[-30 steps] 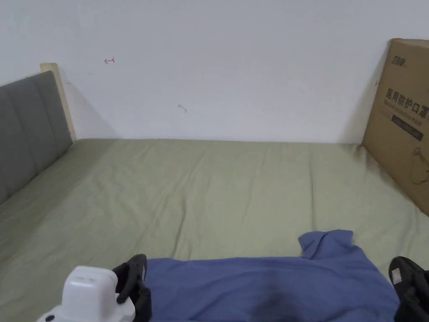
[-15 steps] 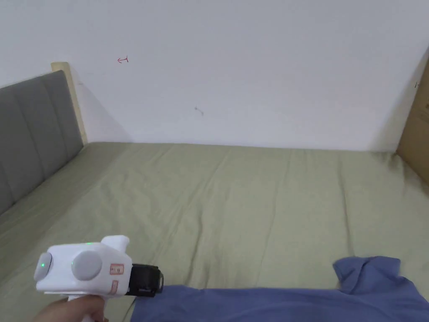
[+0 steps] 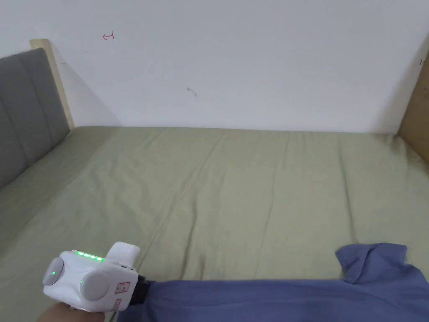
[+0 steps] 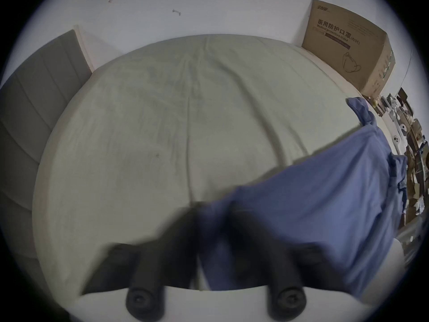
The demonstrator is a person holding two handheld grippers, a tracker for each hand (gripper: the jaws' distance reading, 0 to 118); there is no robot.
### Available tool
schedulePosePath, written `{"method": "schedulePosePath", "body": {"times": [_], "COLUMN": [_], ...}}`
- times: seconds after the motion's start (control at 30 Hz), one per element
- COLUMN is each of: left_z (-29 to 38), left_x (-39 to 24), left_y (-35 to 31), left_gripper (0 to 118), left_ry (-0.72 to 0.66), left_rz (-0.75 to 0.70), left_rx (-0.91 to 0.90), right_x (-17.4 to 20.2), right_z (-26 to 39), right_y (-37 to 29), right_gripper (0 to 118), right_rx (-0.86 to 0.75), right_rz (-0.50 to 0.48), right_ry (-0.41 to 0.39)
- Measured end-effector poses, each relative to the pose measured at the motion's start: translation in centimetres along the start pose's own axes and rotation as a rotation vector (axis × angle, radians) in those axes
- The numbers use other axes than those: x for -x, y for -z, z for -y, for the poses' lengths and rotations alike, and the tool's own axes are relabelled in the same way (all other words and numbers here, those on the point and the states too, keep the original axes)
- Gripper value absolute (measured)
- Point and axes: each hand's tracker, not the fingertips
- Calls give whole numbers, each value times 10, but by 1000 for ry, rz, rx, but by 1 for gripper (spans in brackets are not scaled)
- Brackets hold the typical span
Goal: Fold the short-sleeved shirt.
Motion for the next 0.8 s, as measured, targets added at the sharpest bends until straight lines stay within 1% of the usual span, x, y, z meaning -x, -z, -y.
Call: {"method": "schedulePosePath", "body": {"times": [0.03,0.07,0.1,0.17,0.23,0.27,0.3,0.33,0.37,0.4,0.43,0.47,0.5,0.53,0.57,0.6,0.67,0.73,0.8], "left_z": [1,1,1,-1,-3,-4,-5,-4,-2,-1,-1,0,1,2,2,3,3,0,1], "left_x": [-3,-7,-8,-5,-6,-7,-10,-13,-16,-18,-21,-22,-23,-24,-28,-29,-29,-29,-30], "left_y": [-3,-7,-12,-26,-45,-54,-61,-68,-75,-82,-84,-87,-90,-93,-92,-92,-92,-92,-91], "left_gripper": [1,1,1,1,1,1,1,1,1,1,1,1,1,1,1,1,1,1,1], "left_ry": [-6,10,18,-3,-12,-11,-8,-3,1,13,16,14,10,4,-5,-11,-26,-35,-41], "left_rz": [77,4,5,16,-1,4,-2,-1,4,-7,-10,-9,-5,-3,2,4,10,16,18], "left_rx": [21,-2,0,-75,-145,-176,-195,-207,-222,-245,-253,-257,-261,-268,-276,-281,-280,-282,-275], "right_x": [-2,-5,-10,-26,-49,-60,-73,-84,-95,-110,-124,-131,-138,-145,-151,-163,-171,-176,-180], "right_z": [-1,-1,-4,-22,-50,-63,-77,-91,-99,-105,-105,-106,-104,-101,-98,-93,-84,-74,-66], "right_y": [-1,-2,-1,6,18,30,46,69,92,118,146,169,191,206,222,240,266,287,304], "right_gripper": [1,1,1,1,1,1,1,1,2,19,53,93,117,118,118,118,118,118,117], "right_rx": [-1,-5,-11,-44,-75,-76,-57,0,69,142,215,292,378,386,407,440,506,599,659], "right_rz": [-5,-12,-30,-62,-62,-53,-54,-66,-100,-161,-220,-240,-198,-129,-82,-41,58,145,186], "right_ry": [8,20,43,123,225,251,263,254,255,278,342,390,416,419,410,383,319,231,180]}}
